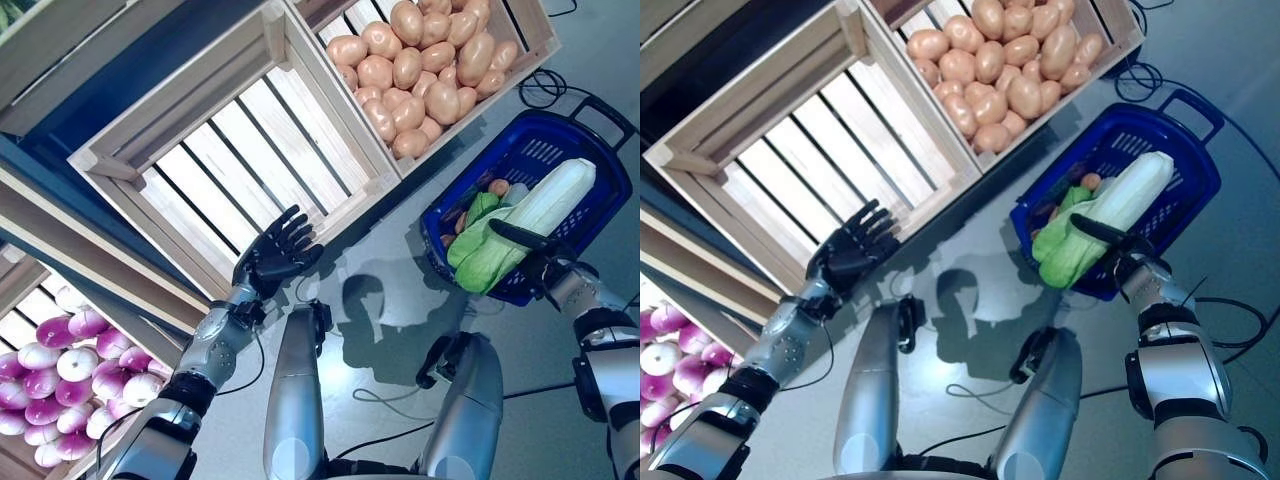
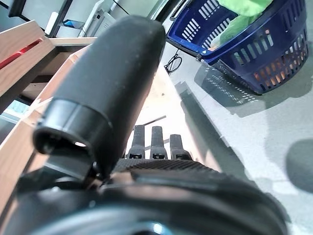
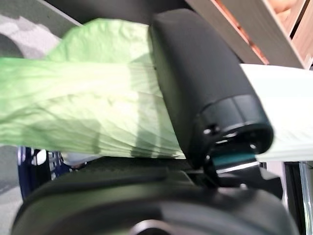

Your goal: Put vegetables into the basket

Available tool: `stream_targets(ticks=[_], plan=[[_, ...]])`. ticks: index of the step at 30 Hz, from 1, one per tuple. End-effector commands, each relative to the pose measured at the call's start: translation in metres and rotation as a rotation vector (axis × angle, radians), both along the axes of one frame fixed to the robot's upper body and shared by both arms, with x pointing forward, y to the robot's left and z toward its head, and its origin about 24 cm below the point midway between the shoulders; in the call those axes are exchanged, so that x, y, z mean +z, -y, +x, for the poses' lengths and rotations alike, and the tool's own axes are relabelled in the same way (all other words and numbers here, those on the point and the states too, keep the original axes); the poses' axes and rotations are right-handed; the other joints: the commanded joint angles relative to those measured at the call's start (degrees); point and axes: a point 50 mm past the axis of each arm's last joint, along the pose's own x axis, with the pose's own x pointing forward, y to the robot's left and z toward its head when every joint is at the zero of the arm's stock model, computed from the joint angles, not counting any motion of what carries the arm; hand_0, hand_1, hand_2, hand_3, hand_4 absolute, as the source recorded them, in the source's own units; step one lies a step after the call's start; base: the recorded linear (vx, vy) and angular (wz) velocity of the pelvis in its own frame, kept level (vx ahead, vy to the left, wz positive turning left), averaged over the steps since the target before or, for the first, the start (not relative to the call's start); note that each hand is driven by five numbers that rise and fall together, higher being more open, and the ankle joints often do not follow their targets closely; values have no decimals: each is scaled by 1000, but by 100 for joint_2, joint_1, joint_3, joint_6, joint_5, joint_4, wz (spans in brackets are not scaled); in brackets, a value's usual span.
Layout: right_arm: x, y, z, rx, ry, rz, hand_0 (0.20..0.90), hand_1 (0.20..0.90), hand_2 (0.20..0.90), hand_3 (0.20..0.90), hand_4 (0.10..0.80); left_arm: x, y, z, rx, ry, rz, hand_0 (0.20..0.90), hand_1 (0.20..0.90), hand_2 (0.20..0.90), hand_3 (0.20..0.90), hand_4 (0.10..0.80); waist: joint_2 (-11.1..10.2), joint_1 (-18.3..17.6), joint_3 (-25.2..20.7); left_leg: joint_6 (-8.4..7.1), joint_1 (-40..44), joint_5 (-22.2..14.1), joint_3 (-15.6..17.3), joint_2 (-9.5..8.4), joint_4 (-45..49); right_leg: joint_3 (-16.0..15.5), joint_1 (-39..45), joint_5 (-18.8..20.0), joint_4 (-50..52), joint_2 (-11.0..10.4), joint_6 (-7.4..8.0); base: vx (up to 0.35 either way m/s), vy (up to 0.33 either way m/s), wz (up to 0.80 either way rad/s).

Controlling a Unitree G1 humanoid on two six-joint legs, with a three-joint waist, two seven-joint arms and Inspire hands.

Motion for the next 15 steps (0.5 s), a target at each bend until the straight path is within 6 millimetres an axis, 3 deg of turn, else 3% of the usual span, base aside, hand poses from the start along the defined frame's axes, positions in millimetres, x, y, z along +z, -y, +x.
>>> stream_targets(ticks=[1, 8, 15], plan=[[71, 33, 5, -133, 257, -67, 900, 900, 900, 900, 800, 48, 3, 10, -36, 243, -53, 900, 900, 900, 900, 800, 128, 3, -27, 88, 589, -989, 150, 80, 205, 227, 222, 68, -122, 185, -133, 0, 0, 0], [74, 44, -2, -158, 261, -88, 900, 900, 900, 900, 800, 44, -2, 4, -40, 233, -39, 900, 900, 900, 900, 800, 105, -5, -68, 91, 712, -952, 175, 120, 99, 211, 321, 127, -235, 221, -95, 9, 1, 0], [78, 42, 0, -141, 268, -107, 900, 900, 900, 900, 800, 48, -8, 3, -37, 244, -34, 900, 900, 900, 900, 800, 69, -8, -135, 69, 1003, -779, 301, 190, -344, 185, 564, 328, -661, 267, -14, 32, 17, -6]])
